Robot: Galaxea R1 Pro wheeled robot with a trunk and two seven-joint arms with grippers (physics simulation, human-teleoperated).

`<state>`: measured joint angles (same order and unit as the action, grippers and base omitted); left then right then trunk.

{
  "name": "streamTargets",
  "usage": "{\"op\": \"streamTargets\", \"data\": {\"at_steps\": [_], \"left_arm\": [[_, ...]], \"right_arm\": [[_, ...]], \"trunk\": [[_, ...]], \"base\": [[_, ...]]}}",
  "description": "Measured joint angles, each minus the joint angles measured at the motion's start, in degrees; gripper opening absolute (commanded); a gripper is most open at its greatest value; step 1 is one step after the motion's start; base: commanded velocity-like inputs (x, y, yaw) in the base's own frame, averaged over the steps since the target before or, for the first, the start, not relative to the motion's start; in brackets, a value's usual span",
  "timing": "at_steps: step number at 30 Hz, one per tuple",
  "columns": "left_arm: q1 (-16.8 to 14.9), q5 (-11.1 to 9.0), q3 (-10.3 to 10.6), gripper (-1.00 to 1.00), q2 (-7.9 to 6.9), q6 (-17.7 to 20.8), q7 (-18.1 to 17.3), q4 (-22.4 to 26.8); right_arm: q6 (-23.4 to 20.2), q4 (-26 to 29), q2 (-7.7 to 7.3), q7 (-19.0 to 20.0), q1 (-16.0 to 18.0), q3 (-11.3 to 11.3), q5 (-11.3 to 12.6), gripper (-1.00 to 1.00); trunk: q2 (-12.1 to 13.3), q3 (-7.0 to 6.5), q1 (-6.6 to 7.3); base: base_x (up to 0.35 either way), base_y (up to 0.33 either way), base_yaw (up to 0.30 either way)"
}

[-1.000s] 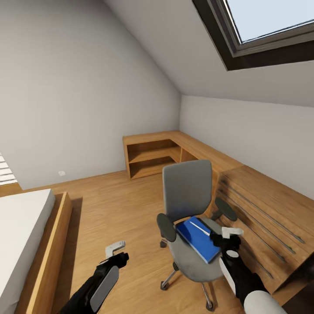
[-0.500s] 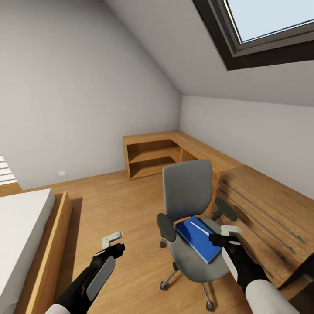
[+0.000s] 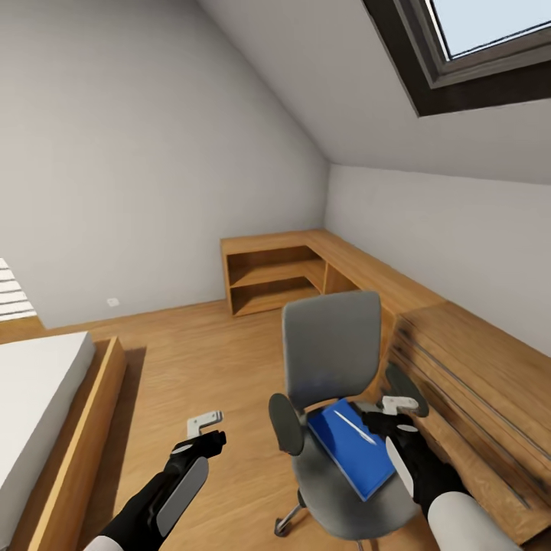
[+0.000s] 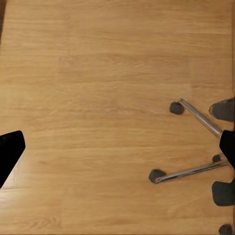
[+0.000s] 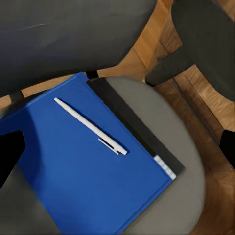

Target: In the bedroom, organize the workspace by keeping the computer under the desk, ensuring the monitor is on the desk, placing the keyboard on the desk next to the monitor, placing the mouse on the desk next to the keyboard, moving the folder from the swivel chair onto the desk next to the mouse, stacking the notebook on top of the folder with the pen on top of the notebook, and positioning the swivel chair next to the desk.

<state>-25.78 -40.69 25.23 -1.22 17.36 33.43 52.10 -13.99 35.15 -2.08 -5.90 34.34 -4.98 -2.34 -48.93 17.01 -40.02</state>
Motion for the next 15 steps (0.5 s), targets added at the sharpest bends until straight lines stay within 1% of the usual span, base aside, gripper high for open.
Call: {"op": "streamTargets", "data": {"at_steps": [3, 7, 10, 11, 12, 14, 15], "left_arm": [[0.00, 0.03, -0.01, 1.00, -0.25, -0.01, -0.06, 0.00], [0.00, 0.00, -0.01, 1.00, -0.35, 0.05, -0.07, 0.01], [0.00, -0.10, -0.09, 1.00, -0.36, 0.14, -0.04, 0.01], [-0.01, -0.28, -3.88, 1.00, -0.42, 0.27, 0.26, 0.35], [-0.01, -0.37, -4.82, 1.00, -0.41, 0.26, 0.26, 0.38], [-0.01, -0.40, -7.49, 1.00, -0.39, 0.28, 0.14, 0.42], [-0.01, -0.42, -7.92, 1.00, -0.38, 0.29, 0.12, 0.43]], "right_arm": [[0.03, 0.17, -0.17, 0.91, 0.00, 1.31, -0.14, 1.00], [0.03, 0.31, -0.15, 1.34, 0.00, 1.70, -0.14, 1.00], [0.03, 0.35, -0.07, 1.44, 0.00, 1.75, -0.13, 1.00], [0.03, 0.42, -0.24, 2.21, 0.00, 1.70, -0.13, 1.00], [0.03, 0.42, -0.26, 2.34, 0.00, 1.69, -0.13, 1.00], [0.03, 0.38, -0.25, 2.68, 0.00, 1.69, -0.12, 1.00], [0.03, 0.37, -0.25, 2.74, 0.00, 1.69, -0.13, 1.00]], "trunk": [[0.00, 0.00, 0.00], [0.00, 0.00, 0.00], [0.00, 0.00, -0.01], [-0.38, 0.17, -0.24], [-0.78, 0.35, -0.46], [-1.59, 0.71, -0.90], [-1.99, 0.89, -1.12]], "base": [[0.273, -0.088, 0.000], [0.287, -0.020, 0.000], [0.112, -0.003, 0.000], [0.011, 0.000, 0.000], [0.007, 0.000, 0.000], [0.004, 0.000, 0.000], [0.002, 0.000, 0.000]]}}
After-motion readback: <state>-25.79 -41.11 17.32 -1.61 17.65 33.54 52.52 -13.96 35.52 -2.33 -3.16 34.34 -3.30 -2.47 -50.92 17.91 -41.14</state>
